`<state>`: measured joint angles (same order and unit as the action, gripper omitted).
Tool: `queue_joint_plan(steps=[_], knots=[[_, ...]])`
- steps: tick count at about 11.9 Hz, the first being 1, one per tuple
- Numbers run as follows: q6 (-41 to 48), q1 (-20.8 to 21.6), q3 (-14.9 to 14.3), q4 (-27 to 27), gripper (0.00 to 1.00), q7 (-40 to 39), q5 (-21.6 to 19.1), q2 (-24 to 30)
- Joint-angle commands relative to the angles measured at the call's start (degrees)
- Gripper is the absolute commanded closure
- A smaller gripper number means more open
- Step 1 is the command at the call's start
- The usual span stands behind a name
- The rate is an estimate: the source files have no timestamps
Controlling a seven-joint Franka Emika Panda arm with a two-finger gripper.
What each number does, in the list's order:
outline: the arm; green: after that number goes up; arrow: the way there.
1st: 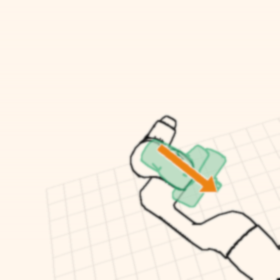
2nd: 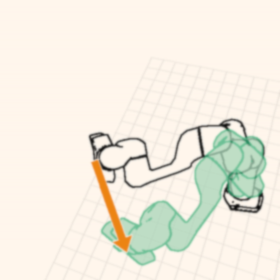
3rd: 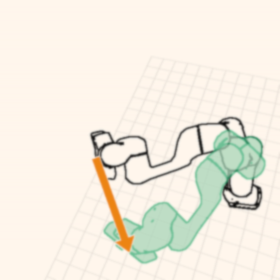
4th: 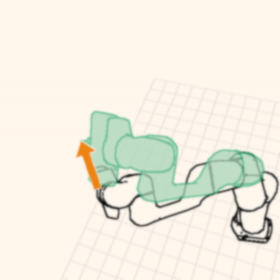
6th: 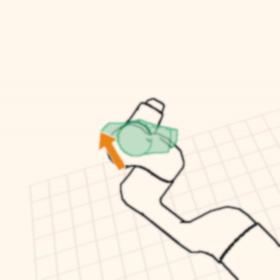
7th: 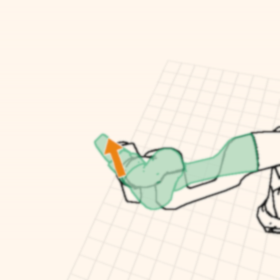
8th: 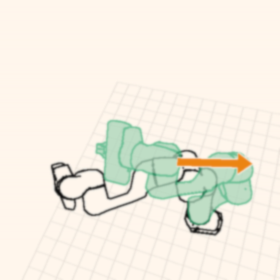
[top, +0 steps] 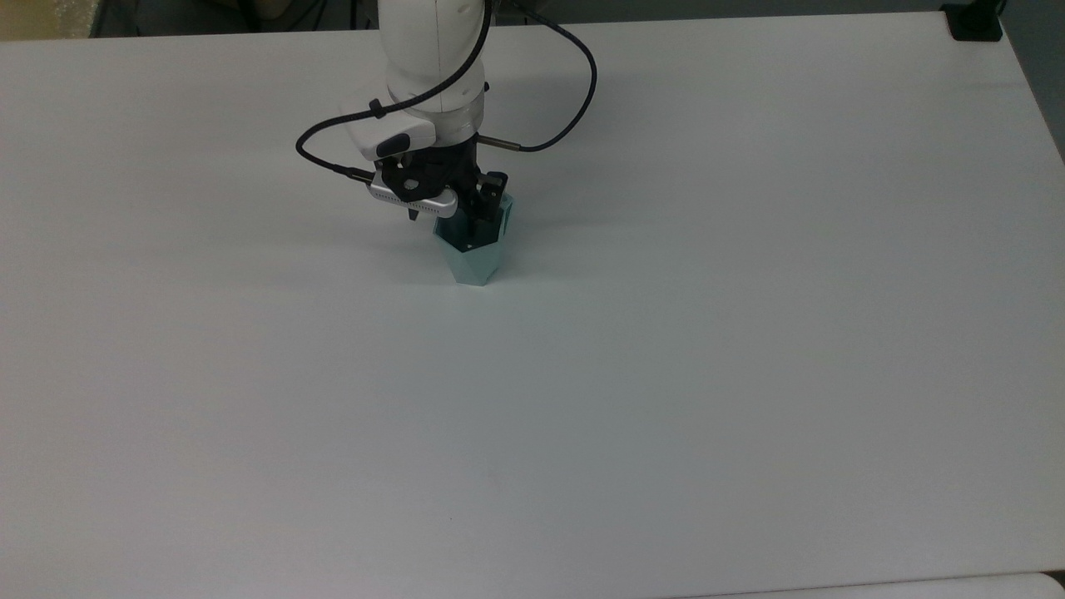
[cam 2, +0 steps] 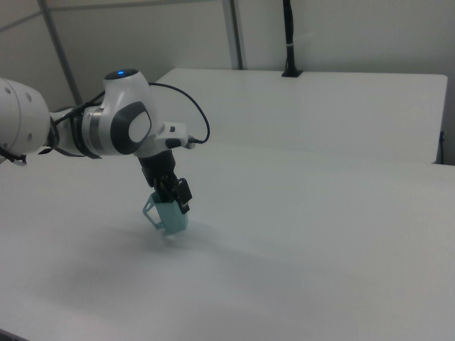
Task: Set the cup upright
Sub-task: 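Open the gripper and raise it away from the cup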
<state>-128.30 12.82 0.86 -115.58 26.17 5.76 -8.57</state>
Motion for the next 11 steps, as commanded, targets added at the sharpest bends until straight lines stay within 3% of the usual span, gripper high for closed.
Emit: queue_joint_plan(steps=[1, 3, 5, 6, 8, 11], knots=[[5.4, -0.7, 0.6, 2.6, 0.00, -0.6, -1.0, 3.5], [6.9, -0.7, 0.5, 5.3, 0.00, -0.7, -0.8, 6.0], [9.9, -3.4, -0.7, 7.4, 0.00, -0.6, -1.6, 10.6], [13.7, -4.7, -1.1, 9.2, 0.00, -3.5, -2.5, 11.8], [26.7, -6.0, -4.0, 14.7, 0.00, -20.6, -8.4, 13.9], [37.5, -6.7, -5.0, 19.8, 0.00, -28.5, -8.0, 15.2]])
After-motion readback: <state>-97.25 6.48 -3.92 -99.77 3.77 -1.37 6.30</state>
